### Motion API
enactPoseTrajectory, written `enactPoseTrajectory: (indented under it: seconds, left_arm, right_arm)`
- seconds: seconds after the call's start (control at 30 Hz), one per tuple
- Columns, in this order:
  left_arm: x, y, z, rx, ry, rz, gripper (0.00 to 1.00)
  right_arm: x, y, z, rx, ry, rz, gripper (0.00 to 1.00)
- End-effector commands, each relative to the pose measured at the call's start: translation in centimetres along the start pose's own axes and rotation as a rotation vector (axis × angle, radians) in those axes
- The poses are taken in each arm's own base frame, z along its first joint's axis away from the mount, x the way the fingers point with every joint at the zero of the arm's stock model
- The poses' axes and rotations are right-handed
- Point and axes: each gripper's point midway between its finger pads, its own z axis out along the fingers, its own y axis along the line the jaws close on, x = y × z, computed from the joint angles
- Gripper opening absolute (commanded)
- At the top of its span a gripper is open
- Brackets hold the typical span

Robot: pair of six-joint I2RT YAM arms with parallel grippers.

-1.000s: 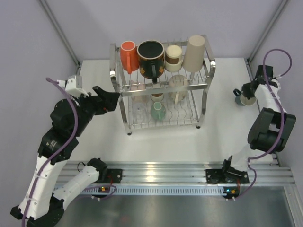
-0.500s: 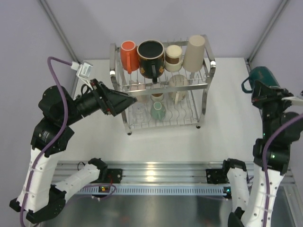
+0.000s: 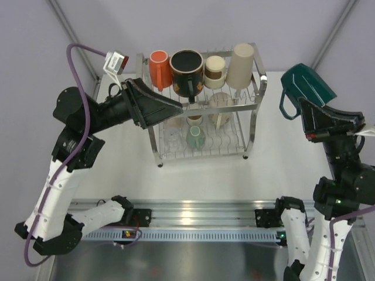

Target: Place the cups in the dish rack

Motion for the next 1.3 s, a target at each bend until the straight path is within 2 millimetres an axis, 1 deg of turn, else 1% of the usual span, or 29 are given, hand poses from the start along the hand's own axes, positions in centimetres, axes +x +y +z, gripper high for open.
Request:
enactPoseTrajectory:
  seconds: [0.0, 0.03, 0.07, 0.1, 0.13, 0.17, 0.2, 0.23, 0.27, 0.3, 0.33, 0.37, 0.4, 0.43, 0.47, 0.5, 0.53, 0.57, 0.6, 0.63, 0.67, 0.73, 0.8, 0.9, 0.97, 1.13, 1.17, 1.27]
  left_arm:
    - [-2.1, -5.3, 1.9, 0.171, -0.032, 0.038, 0.86]
    - [-2.1, -5.6, 2.6, 0.183, -0.023, 0.035, 0.86]
    - [-1.8, -4.7, 4.5, 0.18, 0.006, 0.017, 0.85]
    - [-1.0, -5.4, 5.5, 0.204, 0.025, 0.003, 0.84]
    - [-1.0, -6.4, 6.0, 0.229, 0.023, 0.031, 0.84]
    - [-0.6, -6.5, 6.9, 0.235, 0.031, 0.029, 0.84]
    - [0.3, -6.4, 8.5, 0.231, 0.041, 0.012, 0.84]
    - [0.2, -6.9, 9.2, 0.239, 0.022, 0.049, 0.85]
    - [0.7, -7.1, 9.9, 0.241, 0.021, 0.061, 0.85]
    - [2.4, -7.3, 11.5, 0.255, 0.054, 0.077, 0.85]
    - [2.7, -7.1, 12.3, 0.247, 0.049, 0.082, 0.86]
    - [3.3, -7.6, 13.5, 0.266, 0.058, 0.101, 0.86]
    - [3.1, -8.4, 13.4, 0.286, 0.046, 0.113, 0.87]
    - [3.4, -8.0, 14.4, 0.287, 0.046, 0.116, 0.87]
    - [3.5, -8.2, 14.8, 0.302, 0.037, 0.124, 0.86]
    - [3.6, -8.7, 15.1, 0.331, 0.032, 0.128, 0.87]
    - [3.4, -9.2, 15.8, 0.37, 0.009, 0.142, 0.87]
    - [3.8, -9.4, 16.1, 0.388, 0.025, 0.144, 0.87]
    - [3.7, -10.0, 16.1, 0.407, 0.021, 0.153, 0.87]
    - [4.0, -9.7, 16.5, 0.406, 0.031, 0.152, 0.86]
    - [4.3, -9.2, 17.0, 0.393, 0.035, 0.151, 0.86]
    - [4.8, -8.4, 17.6, 0.378, 0.043, 0.151, 0.86]
    - [5.6, -7.8, 18.1, 0.373, 0.068, 0.146, 0.86]
    - [6.0, -7.6, 18.4, 0.379, 0.078, 0.12, 0.86]
    - [6.2, -7.4, 18.6, 0.374, 0.083, 0.107, 0.85]
    - [7.6, -5.9, 19.6, 0.348, 0.123, 0.06, 0.82]
    - [8.0, -5.7, 19.8, 0.347, 0.137, 0.052, 0.8]
    - [9.0, -4.9, 19.9, 0.33, 0.162, 0.026, 0.78]
  right_arm:
    - [-8.6, 11.1, -0.9, -0.339, -0.269, -0.153, 0.0]
    - [-9.3, 11.6, -0.7, -0.349, -0.279, -0.157, 0.0]
    - [-10.2, 12.1, -0.1, -0.36, -0.292, -0.154, 0.0]
    - [-10.8, 12.7, 0.0, -0.378, -0.306, -0.146, 0.0]
    - [-11.4, 13.0, 0.1, -0.392, -0.32, -0.145, 0.0]
    - [-11.8, 13.1, 0.6, -0.401, -0.327, -0.136, 0.0]
    - [-12.3, 13.6, 0.5, -0.418, -0.34, -0.114, 0.0]
    - [-12.5, 13.6, 0.6, -0.421, -0.351, -0.102, 0.0]
    - [-12.6, 13.1, 0.9, -0.417, -0.362, -0.086, 0.0]
    - [-12.8, 13.1, 0.9, -0.425, -0.369, -0.061, 0.0]
    - [-12.8, 13.0, 0.9, -0.431, -0.375, -0.055, 0.0]
    - [-12.7, 12.8, 1.1, -0.425, -0.374, -0.053, 0.0]
    - [-12.6, 12.6, 1.1, -0.424, -0.371, -0.053, 0.0]
    - [-12.5, 12.4, 1.3, -0.416, -0.366, -0.053, 0.0]
    - [-12.2, 12.4, 1.2, -0.417, -0.358, -0.065, 0.0]
    - [-12.0, 12.3, 1.3, -0.415, -0.349, -0.074, 0.0]
    - [-11.7, 12.2, 1.3, -0.415, -0.333, -0.084, 0.0]
    - [-10.9, 11.9, 1.6, -0.403, -0.289, -0.083, 0.0]
    - [-10.5, 11.6, 1.7, -0.388, -0.271, -0.112, 0.0]
    - [-10.0, 11.2, 1.8, -0.375, -0.248, -0.13, 0.0]
    - [-8.7, 10.7, 1.6, -0.364, -0.197, -0.151, 0.0]
    - [-7.8, 10.0, 1.3, -0.339, -0.174, -0.177, 0.0]
    - [-6.6, 9.5, 0.5, -0.328, -0.157, -0.193, 0.0]
    - [-4.9, 9.2, -0.3, -0.342, -0.104, -0.229, 0.0]
    - [-4.3, 9.0, -0.9, -0.341, -0.101, -0.258, 0.0]
    - [-3.2, 10.0, -1.8, -0.416, -0.079, -0.265, 0.0]
    - [-3.1, 9.7, -1.9, -0.404, -0.09, -0.262, 0.0]
    - [-2.7, 9.6, -2.3, -0.407, -0.093, -0.258, 0.0]
